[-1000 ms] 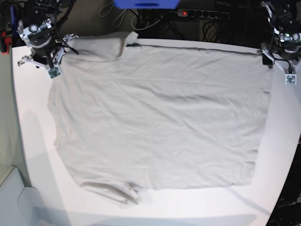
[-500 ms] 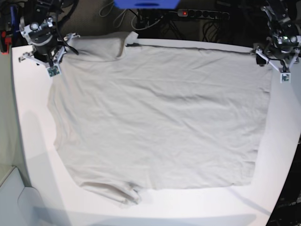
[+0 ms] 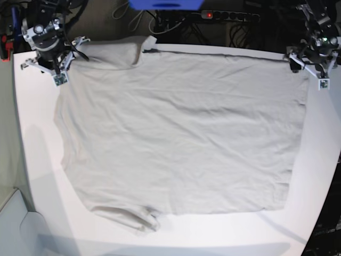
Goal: Layout the t-shirt on the table in an organized manner, then fold the t-shirt properly
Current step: 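Drag the shirt's shoulder edges with both grippers toward the robot base, then hold the shoulder edge taut with both grippers at the table edge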
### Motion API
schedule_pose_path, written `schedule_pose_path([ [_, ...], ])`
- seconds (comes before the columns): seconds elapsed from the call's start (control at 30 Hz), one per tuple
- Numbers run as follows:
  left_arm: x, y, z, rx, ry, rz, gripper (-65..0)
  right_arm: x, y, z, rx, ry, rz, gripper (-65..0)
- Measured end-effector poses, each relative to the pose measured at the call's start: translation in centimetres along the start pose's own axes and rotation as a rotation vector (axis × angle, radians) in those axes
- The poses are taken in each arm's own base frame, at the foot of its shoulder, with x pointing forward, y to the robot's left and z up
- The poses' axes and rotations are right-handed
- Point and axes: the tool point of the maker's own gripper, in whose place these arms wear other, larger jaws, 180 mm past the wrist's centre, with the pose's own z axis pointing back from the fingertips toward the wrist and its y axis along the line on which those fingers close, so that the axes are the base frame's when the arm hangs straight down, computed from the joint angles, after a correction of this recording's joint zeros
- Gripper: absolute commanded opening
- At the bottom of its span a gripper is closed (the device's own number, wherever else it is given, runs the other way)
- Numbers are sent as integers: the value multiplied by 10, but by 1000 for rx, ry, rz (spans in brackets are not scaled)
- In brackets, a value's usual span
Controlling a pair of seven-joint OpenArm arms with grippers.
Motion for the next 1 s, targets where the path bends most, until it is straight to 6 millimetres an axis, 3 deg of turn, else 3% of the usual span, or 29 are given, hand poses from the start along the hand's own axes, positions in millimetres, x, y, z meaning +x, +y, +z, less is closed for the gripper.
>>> schedule_pose_path([
  [0.17,0,0,-4,-8,-12,19,-202,-4,1,1,1,11,0,-505],
  [0.2,0,0,-4,-10,-13,22,-231,-4,1,1,1,12,0,-505],
  [0.3,1,-3,-4,-20,-15,22,-417,-4,1,1,2,12,1,-506],
  [0.37,1,-4,-5,-20,-14,24,-486,-4,1,1,2,12,1,-504],
  [0.57,0,-3,-5,-17,-12,21,-497,-4,1,1,2,13,0,-503],
  [0.63,0,-3,-5,-18,-12,21,-534,-7,2,1,5,18,1,-503],
  [0.73,1,-3,-6,-17,-8,21,-648,-15,11,3,27,38,9,-502],
  [0.87,4,-2,-7,-6,0,13,-650,-17,28,4,63,43,-9,-493],
  [1.0,5,-2,-7,-6,-1,14,-650,-20,35,5,78,49,-20,-412],
])
